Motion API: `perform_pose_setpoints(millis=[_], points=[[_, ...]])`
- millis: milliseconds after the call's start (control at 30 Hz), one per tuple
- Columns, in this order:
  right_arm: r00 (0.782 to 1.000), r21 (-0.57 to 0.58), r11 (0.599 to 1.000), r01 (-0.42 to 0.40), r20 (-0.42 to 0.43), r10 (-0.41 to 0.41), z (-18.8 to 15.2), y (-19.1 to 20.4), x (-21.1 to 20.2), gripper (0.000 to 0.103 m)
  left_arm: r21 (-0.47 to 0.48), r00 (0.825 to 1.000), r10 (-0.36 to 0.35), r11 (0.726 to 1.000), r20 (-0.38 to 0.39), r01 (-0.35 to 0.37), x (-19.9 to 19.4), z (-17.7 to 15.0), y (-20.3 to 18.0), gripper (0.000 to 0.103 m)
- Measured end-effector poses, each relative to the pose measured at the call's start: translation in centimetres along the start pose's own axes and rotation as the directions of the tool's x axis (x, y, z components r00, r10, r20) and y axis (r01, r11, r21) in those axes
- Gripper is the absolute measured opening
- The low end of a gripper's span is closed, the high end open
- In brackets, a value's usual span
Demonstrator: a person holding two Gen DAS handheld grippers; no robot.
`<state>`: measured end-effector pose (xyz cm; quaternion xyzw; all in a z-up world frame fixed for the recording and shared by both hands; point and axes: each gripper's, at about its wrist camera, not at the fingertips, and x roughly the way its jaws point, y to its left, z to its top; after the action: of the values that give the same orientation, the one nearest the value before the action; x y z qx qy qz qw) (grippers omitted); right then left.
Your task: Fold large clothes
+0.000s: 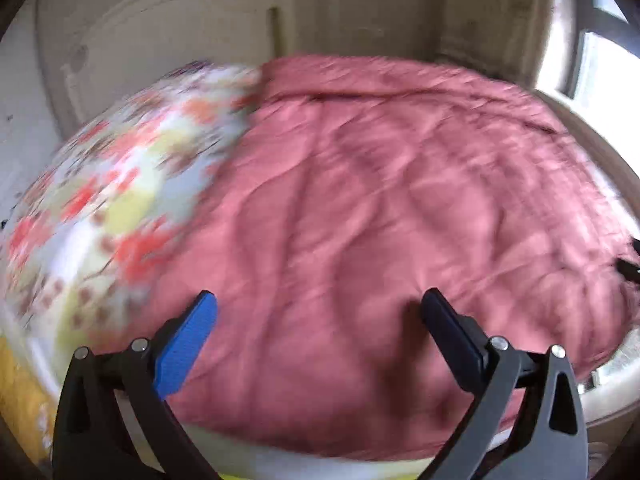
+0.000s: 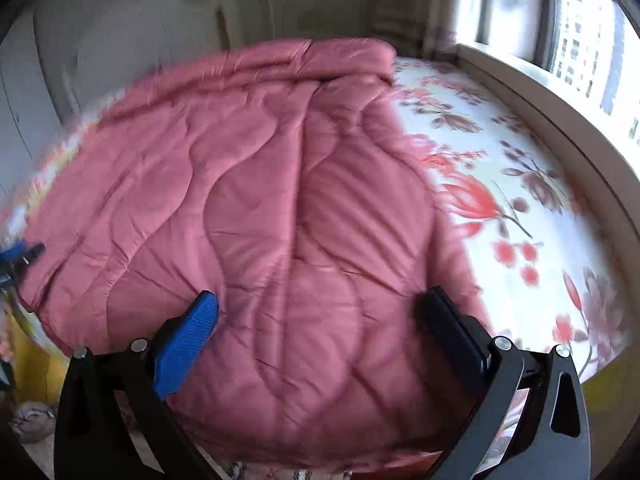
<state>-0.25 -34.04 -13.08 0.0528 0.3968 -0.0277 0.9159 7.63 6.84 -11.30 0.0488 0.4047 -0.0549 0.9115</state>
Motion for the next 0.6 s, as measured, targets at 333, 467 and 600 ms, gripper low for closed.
perform_pose_setpoints(millis=[333, 467, 600], points=[[0.996, -0.181, 0.983, -0.034, 0.077, 0.049, 0.0, 8.2, -2.1, 0.099, 0.021, 0.995, -0.08, 0.997, 0.067, 0.078, -2.7, -0.2, -1.9, 0.101], [0.997, -0.188, 0.98, -0.065, 0.019, 0.07, -1.4, 9.6, 0.6, 0.099, 0.147, 0.998, -0.009, 0.989, 0.063, 0.0, -1.3, -1.5, -5.1, 0.101], [0.997, -0.186, 0.98, -0.075, -0.01, 0.075, -0.6, 8.2, 0.2, 0.098, 0.103, 0.997, -0.062, 0.993, 0.054, 0.056, -0.8, -1.7, -3.9, 0.101]])
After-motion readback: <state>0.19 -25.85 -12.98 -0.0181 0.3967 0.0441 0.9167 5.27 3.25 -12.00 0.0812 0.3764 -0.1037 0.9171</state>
